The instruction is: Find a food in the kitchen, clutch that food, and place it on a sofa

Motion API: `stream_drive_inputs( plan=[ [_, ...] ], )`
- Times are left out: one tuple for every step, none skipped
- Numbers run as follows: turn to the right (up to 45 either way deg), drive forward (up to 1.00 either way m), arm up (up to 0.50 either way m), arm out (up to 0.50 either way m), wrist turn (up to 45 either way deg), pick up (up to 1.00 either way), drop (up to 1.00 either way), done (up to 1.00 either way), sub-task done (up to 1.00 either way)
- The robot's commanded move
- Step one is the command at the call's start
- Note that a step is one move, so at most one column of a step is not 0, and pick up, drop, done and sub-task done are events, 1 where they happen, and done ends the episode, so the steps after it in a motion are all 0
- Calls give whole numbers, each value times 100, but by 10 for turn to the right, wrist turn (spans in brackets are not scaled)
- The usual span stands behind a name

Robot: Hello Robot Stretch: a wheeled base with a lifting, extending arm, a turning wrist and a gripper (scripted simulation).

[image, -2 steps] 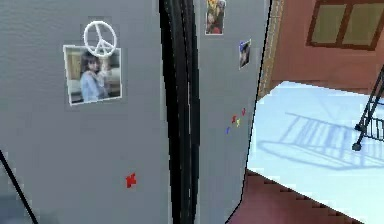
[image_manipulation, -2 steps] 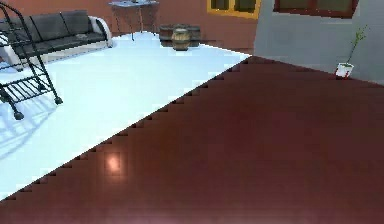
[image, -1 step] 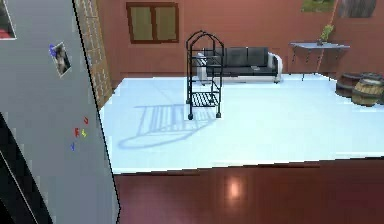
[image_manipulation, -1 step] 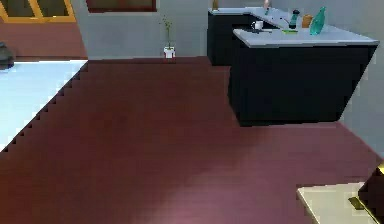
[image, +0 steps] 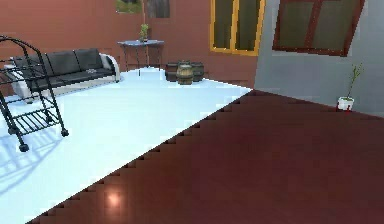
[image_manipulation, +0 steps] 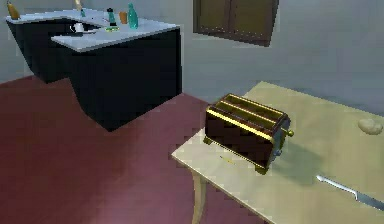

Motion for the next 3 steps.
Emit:
stream_drive_inputs(
  plan=[
    [60, 0, 0, 0, 0, 0, 0, 0, 0],
    [0, 25, 0, 0, 0, 0, 0, 0, 0],
    [-450, 0, 0, 0, 0, 0, 0, 0, 0]
  ],
)
